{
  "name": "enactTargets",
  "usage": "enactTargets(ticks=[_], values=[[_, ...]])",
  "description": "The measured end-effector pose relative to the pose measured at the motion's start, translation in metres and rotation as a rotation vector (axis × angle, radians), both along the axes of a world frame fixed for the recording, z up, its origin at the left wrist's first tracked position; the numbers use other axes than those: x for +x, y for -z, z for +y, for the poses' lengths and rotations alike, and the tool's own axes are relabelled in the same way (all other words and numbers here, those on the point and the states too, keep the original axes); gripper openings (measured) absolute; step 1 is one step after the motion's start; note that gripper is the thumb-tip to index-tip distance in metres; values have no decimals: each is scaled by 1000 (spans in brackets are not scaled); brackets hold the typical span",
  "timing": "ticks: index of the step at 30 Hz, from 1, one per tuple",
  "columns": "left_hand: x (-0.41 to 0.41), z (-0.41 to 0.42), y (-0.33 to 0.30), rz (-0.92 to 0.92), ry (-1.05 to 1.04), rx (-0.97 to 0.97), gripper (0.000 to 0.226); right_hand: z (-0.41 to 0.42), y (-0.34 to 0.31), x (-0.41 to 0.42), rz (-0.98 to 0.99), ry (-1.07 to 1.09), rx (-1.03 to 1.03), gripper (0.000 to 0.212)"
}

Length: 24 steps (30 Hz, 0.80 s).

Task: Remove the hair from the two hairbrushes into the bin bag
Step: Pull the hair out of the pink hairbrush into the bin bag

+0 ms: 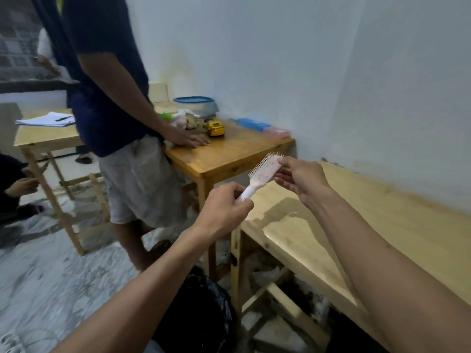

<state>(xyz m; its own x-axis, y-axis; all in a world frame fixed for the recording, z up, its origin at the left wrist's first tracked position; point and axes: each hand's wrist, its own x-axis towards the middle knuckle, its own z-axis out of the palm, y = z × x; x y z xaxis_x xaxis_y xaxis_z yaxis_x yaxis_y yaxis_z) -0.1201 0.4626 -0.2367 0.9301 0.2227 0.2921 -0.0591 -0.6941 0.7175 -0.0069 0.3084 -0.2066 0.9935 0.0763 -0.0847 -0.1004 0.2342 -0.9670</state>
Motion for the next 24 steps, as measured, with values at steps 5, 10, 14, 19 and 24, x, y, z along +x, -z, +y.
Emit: enactTargets(ticks=[5, 10, 14, 19, 24], values=[[37, -65, -6, 44, 107, 47, 17, -83, -8, 9, 13, 178, -4, 7], [68, -129, -3, 75, 227, 75, 14, -157, -4, 16, 51, 281, -58, 8], [88, -175, 8, 84, 295, 80, 16, -206, 2, 25, 89, 301, -127, 14], [116, -223, 19, 69, 346, 107, 23, -249, 13, 45, 120, 298, -221, 12], [149, -260, 28, 97, 392, 127, 25, -281, 35, 78, 174, 386, -286, 10]])
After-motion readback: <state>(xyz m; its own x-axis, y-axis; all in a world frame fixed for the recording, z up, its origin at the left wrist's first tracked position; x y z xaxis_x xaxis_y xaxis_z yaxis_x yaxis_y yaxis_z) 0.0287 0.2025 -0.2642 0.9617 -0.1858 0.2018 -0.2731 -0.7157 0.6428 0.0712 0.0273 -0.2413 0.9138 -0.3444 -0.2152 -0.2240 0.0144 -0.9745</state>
